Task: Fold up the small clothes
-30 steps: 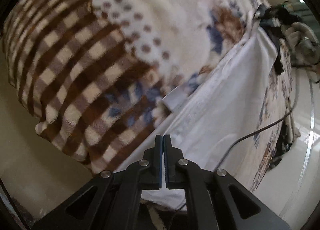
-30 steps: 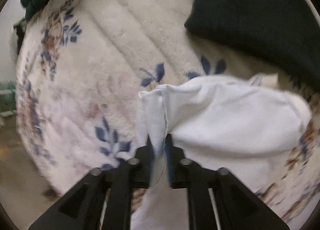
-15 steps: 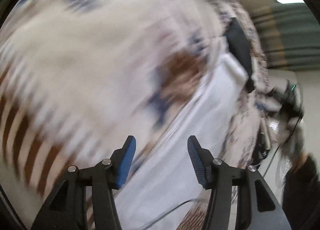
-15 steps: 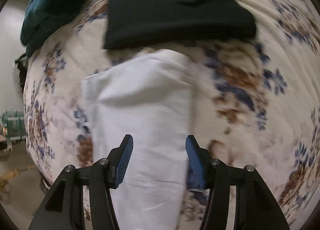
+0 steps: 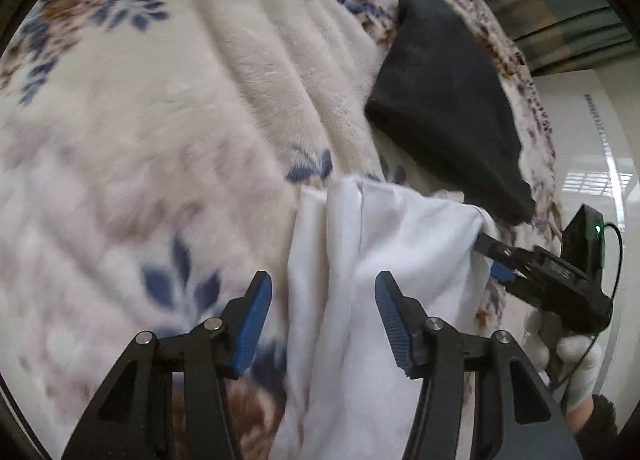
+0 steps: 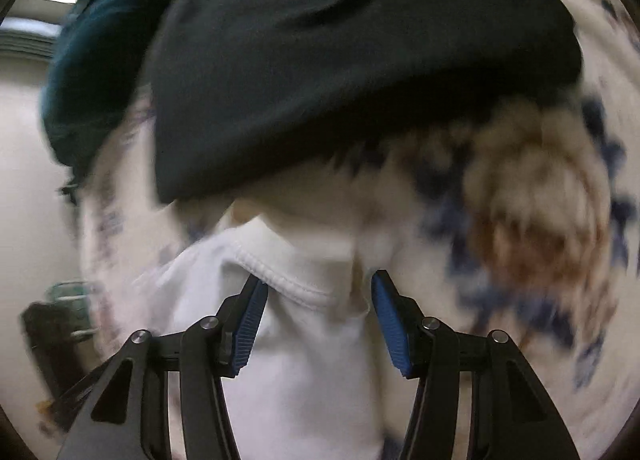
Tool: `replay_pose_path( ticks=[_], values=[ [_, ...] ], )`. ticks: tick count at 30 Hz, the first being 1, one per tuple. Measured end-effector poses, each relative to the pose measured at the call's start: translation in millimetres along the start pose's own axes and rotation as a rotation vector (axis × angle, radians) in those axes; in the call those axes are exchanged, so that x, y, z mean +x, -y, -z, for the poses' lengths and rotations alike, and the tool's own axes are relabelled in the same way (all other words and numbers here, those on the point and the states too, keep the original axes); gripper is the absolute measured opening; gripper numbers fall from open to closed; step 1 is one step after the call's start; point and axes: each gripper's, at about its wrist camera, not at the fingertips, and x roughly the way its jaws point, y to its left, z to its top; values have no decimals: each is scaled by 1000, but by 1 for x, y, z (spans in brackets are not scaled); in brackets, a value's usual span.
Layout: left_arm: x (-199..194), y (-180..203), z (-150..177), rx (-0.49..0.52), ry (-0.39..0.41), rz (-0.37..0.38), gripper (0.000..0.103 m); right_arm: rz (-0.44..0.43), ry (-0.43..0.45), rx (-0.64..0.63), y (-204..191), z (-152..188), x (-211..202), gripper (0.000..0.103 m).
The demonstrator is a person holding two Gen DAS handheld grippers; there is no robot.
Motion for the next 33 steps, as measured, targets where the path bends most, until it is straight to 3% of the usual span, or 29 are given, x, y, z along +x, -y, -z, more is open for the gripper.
replay_pose_path(
  ticks=[1,3,7,11,15,18,19,20,22,23,24,25,26,28,29,30,32,33],
  values=[
    [7,-1,-7,-2,-4,-26,51,53,-11,10,4,-10,11,54],
    [14,-5,-14,-10,-7,-17,51,52,-31,31,7,-18,16,53],
    [20,-17,-22,-35,-6,45,51,-99,1,72,19,-15,-12,53],
    [17,-21,-24,-13,-18,109,51,-224,-62,151,43,3,-15,59],
    [10,-33,-17,-30,-38,191,51,-218,-106,197,54,11,4,59],
    [10,-25,-15,-8,-48,223,47,-286,-118,239,45,12,18,59],
    [7,-19,-14,21,-28,225,39,-312,-122,245,40,10,22,59],
    [7,-15,-14,45,-23,227,8,-331,-124,246,36,9,25,59],
    [6,-10,-17,82,-18,223,5,-331,-123,231,26,4,28,59],
    [5,-11,-17,90,-7,213,5,-311,-118,217,24,2,29,52],
    [5,-16,-17,83,-1,214,5,-294,-103,209,21,0,30,29],
    [7,-21,-18,70,-8,226,5,-271,-93,199,19,-2,30,20],
    [13,-27,-24,36,-19,246,5,-267,-95,198,20,-3,32,18],
    [19,-38,-24,-10,-46,292,6,-283,-103,197,24,-5,31,20],
    [24,-39,-28,-33,-69,309,9,-295,-114,191,23,-6,33,27],
    [27,-41,-31,-48,-83,319,16,-312,-131,190,28,-6,34,44],
    [32,-41,-33,-60,-106,354,19,-381,-161,211,33,-7,40,59],
    [32,-39,-34,-53,-105,355,19,-399,-166,215,32,-7,42,60]
  ],
)
